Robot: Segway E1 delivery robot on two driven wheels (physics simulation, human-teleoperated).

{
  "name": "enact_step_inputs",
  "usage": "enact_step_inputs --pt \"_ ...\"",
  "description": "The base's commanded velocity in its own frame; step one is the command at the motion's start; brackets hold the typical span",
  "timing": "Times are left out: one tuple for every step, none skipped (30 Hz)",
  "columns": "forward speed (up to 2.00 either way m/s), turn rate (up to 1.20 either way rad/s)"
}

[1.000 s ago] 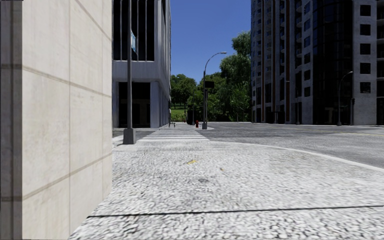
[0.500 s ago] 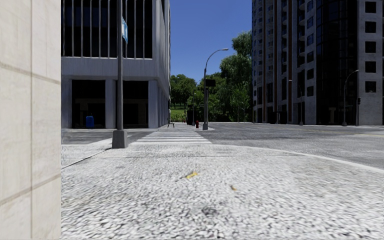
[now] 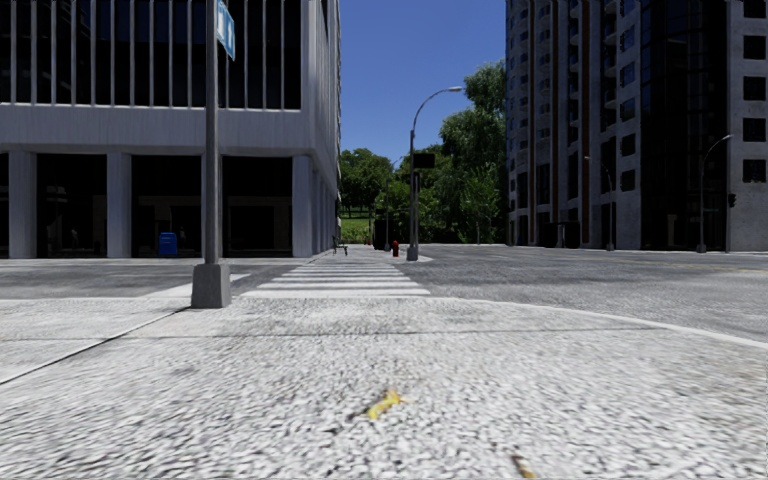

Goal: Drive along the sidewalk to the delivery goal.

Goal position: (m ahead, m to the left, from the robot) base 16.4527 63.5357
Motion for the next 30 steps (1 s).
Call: enact_step_inputs --pt "1.83 0.19" --pt "1.83 0.20" --pt "1.83 0.20" --pt "1.83 0.20" --pt "1.83 0.20" --pt "1.83 0.20" --pt "1.83 0.20" --pt "1.83 0.19" --pt "1.83 0.19" --pt "1.83 0.16" --pt "1.84 0.15" --pt "1.84 0.15" --pt "1.84 0.15" --pt "1.84 0.15" --pt "1.84 0.17" --pt "1.84 0.18" --pt "1.84 0.21" --pt "1.84 0.23" --pt "1.84 0.23" --pt "1.83 0.26" --pt "1.83 0.27" --pt "1.83 0.27" --pt "1.83 0.27" --pt "1.83 0.27" --pt "1.83 0.27" --pt "1.83 0.27" --pt "1.83 0.27" --pt "1.83 0.27" --pt "1.83 0.27" --pt "1.83 0.27"
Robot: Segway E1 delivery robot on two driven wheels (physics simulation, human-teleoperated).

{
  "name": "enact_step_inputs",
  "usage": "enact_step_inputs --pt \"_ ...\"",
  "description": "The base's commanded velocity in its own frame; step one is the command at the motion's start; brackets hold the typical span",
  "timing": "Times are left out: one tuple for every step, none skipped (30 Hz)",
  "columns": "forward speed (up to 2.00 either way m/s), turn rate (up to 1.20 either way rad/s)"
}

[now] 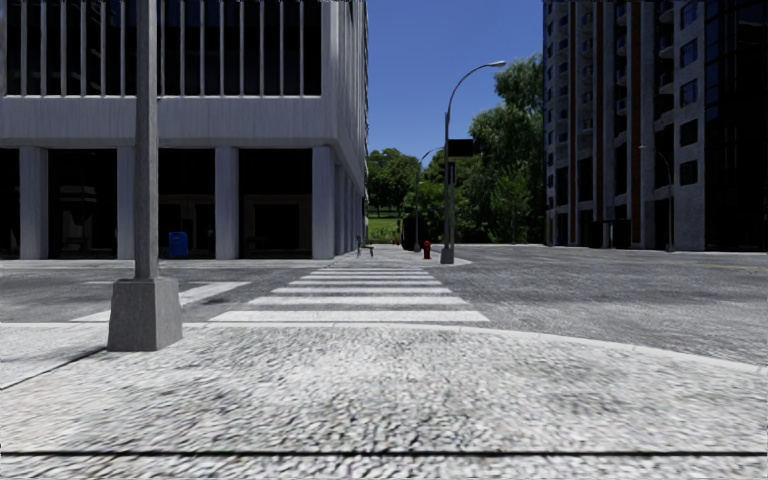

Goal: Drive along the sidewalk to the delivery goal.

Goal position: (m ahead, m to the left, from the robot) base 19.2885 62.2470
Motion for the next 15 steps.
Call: enact_step_inputs --pt "1.83 0.28" --pt "1.83 0.28" --pt "1.83 0.29" --pt "1.83 0.29" --pt "1.83 0.29" --pt "1.83 0.29" --pt "1.83 0.22" --pt "1.83 0.11" --pt "1.83 0.11" --pt "1.83 0.04" --pt "1.83 0.00" --pt "1.83 0.00" --pt "1.83 0.00" --pt "1.83 0.00" --pt "1.83 0.00"
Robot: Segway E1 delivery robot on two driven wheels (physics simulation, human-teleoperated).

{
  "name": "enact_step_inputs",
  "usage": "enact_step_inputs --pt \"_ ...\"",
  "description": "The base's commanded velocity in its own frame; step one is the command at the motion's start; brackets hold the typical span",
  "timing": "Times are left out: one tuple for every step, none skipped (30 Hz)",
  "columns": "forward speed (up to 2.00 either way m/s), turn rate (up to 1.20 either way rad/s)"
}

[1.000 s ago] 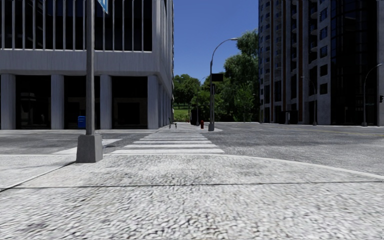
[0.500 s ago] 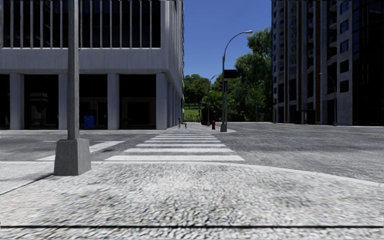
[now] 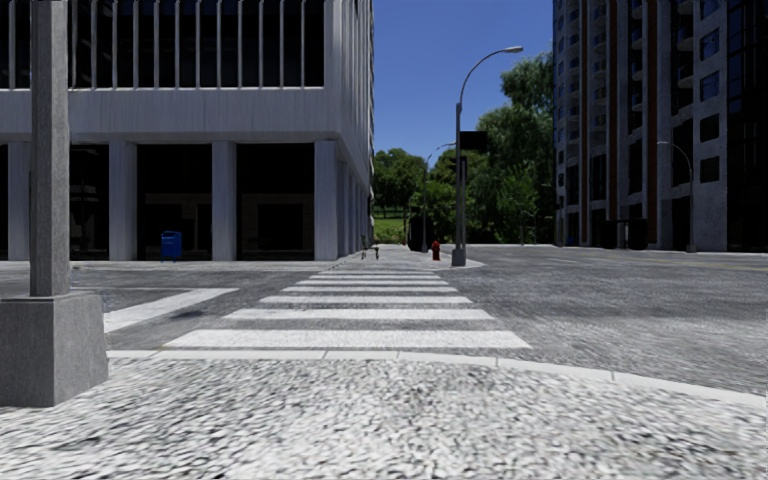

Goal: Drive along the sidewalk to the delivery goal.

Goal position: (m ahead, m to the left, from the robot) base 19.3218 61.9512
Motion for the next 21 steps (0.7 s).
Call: enact_step_inputs --pt "1.83 0.00" --pt "1.83 0.00" --pt "1.83 0.00" --pt "1.83 0.00" --pt "1.83 0.00" --pt "1.83 0.00" --pt "1.83 0.00" --pt "1.83 0.00" --pt "1.83 0.00" --pt "1.83 0.00" --pt "1.83 0.00" --pt "1.83 0.00" --pt "1.83 0.00" --pt "1.83 0.00" --pt "1.85 0.00" --pt "2.00 0.00" --pt "2.00 0.00" --pt "2.00 0.00" --pt "2.00 0.00" --pt "2.00 0.00" --pt "2.00 0.00"
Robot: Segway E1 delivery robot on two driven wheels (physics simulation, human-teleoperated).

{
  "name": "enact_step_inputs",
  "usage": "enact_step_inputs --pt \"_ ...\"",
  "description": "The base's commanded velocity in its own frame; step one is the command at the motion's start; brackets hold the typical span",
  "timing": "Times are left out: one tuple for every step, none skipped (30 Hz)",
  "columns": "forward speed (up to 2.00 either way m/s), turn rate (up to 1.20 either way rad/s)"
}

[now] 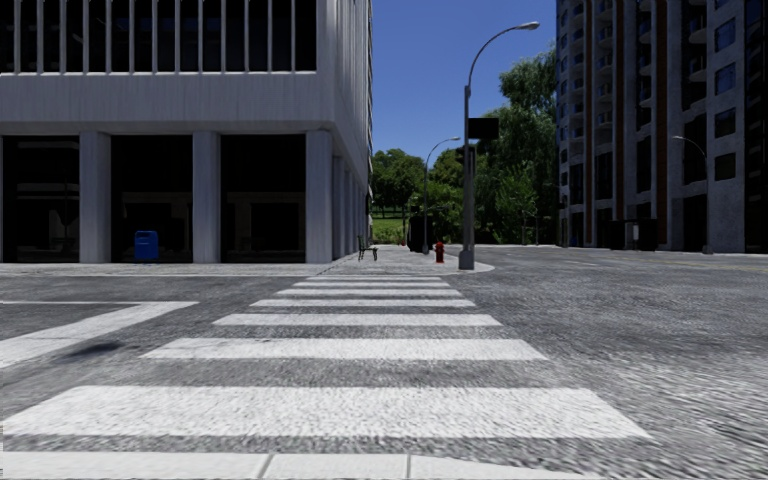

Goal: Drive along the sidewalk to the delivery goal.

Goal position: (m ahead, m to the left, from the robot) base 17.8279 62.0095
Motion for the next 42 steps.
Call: enact_step_inputs --pt "2.00 0.00" --pt "2.00 0.00" --pt "2.00 0.00" --pt "2.00 0.00" --pt "2.00 0.00" --pt "2.00 0.00" --pt "2.00 0.00" --pt "2.00 0.00" --pt "2.00 0.00" --pt "2.00 0.00" --pt "2.00 0.00" --pt "2.00 0.00" --pt "2.00 0.00" --pt "2.00 0.00" --pt "2.00 0.00" --pt "2.00 0.00" --pt "2.00 0.00" --pt "2.00 0.00" --pt "2.00 0.00" --pt "2.00 0.00" --pt "2.00 0.00" --pt "2.00 0.00" --pt "2.00 0.00" --pt "2.00 0.00" --pt "2.00 0.00" --pt "2.00 0.00" --pt "2.00 0.00" --pt "2.00 0.00" --pt "2.00 0.00" --pt "2.00 0.00" --pt "2.00 0.00" --pt "2.00 0.00" --pt "2.00 0.00" --pt "2.00 0.00" --pt "2.00 0.00" --pt "2.00 0.00" --pt "2.00 0.00" --pt "2.00 0.00" --pt "2.00 0.00" --pt "2.00 0.00" --pt "2.00 0.00" --pt "2.00 0.00"
